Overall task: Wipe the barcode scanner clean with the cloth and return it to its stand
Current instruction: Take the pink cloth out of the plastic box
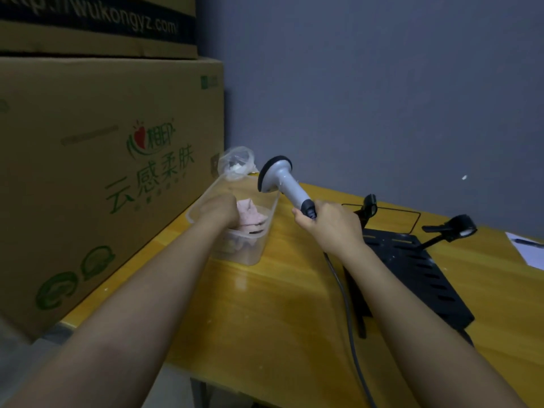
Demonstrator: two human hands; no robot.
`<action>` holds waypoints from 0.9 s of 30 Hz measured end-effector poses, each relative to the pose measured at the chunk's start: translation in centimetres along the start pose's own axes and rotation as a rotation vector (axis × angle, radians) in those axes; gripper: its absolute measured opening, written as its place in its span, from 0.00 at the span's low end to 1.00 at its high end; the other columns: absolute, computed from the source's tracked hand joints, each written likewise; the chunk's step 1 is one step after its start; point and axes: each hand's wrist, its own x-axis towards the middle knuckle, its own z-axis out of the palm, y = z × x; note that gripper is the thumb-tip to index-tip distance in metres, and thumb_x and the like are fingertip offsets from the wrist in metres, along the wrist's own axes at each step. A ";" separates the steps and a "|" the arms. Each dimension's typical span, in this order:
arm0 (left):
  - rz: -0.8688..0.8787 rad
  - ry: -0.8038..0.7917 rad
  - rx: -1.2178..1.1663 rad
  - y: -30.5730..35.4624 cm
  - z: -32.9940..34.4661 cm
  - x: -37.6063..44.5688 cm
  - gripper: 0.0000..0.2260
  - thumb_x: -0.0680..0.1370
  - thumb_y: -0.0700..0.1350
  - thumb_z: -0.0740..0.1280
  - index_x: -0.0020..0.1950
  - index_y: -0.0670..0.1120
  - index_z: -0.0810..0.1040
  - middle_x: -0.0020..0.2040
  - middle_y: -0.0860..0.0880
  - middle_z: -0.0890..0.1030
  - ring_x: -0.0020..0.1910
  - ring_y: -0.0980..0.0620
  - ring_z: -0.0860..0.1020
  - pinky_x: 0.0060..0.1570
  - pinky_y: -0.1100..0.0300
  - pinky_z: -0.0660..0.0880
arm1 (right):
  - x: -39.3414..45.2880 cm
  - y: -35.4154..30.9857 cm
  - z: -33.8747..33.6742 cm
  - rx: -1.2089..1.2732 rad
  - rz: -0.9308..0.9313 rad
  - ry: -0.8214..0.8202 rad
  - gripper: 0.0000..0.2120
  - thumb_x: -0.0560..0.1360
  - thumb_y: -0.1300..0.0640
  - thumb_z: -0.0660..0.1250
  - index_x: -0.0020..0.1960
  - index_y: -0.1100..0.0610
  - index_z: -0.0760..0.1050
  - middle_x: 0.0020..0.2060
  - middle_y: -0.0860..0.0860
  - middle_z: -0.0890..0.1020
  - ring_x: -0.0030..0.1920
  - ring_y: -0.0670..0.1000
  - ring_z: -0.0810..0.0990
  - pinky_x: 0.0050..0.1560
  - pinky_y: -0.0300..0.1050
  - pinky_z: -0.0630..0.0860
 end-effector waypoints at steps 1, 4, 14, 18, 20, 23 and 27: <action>0.003 0.035 -0.033 -0.1 0.1 -0.3 0.13 0.74 0.42 0.64 0.57 0.40 0.78 0.56 0.40 0.81 0.54 0.39 0.79 0.51 0.51 0.75 | 0.0 0.0 0.0 0.003 0.007 -0.002 0.20 0.76 0.39 0.56 0.37 0.55 0.67 0.27 0.48 0.71 0.31 0.53 0.74 0.26 0.44 0.63; 0.075 0.196 -0.309 -0.3 0.0 0.0 0.14 0.77 0.47 0.58 0.56 0.43 0.76 0.52 0.44 0.81 0.51 0.42 0.78 0.49 0.51 0.75 | 0.1 0.3 -0.3 0.019 0.037 0.006 0.20 0.76 0.39 0.56 0.35 0.54 0.66 0.27 0.48 0.71 0.30 0.53 0.73 0.27 0.44 0.63; 0.306 0.437 -1.174 4.0 -9.0 -5.2 0.10 0.79 0.49 0.61 0.38 0.51 0.72 0.38 0.52 0.76 0.41 0.53 0.74 0.44 0.58 0.69 | -0.7 1.1 -4.9 0.089 0.113 0.129 0.20 0.77 0.40 0.55 0.36 0.53 0.67 0.27 0.48 0.72 0.30 0.52 0.73 0.28 0.43 0.65; 0.509 0.486 -1.150 6.8 -12.2 -9.6 0.06 0.77 0.48 0.65 0.41 0.51 0.76 0.38 0.54 0.78 0.38 0.59 0.75 0.42 0.65 0.70 | -2.2 2.0 -8.0 0.107 0.130 0.190 0.20 0.77 0.40 0.56 0.37 0.55 0.69 0.27 0.49 0.72 0.28 0.50 0.70 0.27 0.43 0.63; 0.612 0.505 -1.101 8.3 -13.6 -12.4 0.04 0.76 0.45 0.67 0.46 0.48 0.80 0.38 0.54 0.80 0.36 0.62 0.76 0.40 0.70 0.72 | -3.1 2.6 -9.6 0.116 0.133 0.217 0.21 0.77 0.40 0.56 0.37 0.55 0.69 0.28 0.49 0.72 0.27 0.49 0.70 0.26 0.42 0.62; 0.697 0.469 -1.039 10.1 -15.1 -15.9 0.06 0.75 0.44 0.68 0.48 0.45 0.84 0.40 0.51 0.82 0.35 0.60 0.77 0.39 0.66 0.74 | -4.4 3.5 -11.8 0.131 0.129 0.256 0.22 0.76 0.39 0.55 0.38 0.57 0.71 0.29 0.51 0.76 0.29 0.51 0.74 0.27 0.42 0.64; 0.790 0.513 -0.717 10.6 -14.7 -19.0 0.07 0.75 0.42 0.68 0.48 0.46 0.85 0.41 0.54 0.83 0.37 0.66 0.77 0.45 0.65 0.74 | -6.7 4.7 -13.8 0.140 0.118 0.293 0.22 0.77 0.40 0.55 0.39 0.58 0.72 0.29 0.51 0.74 0.28 0.50 0.72 0.27 0.43 0.63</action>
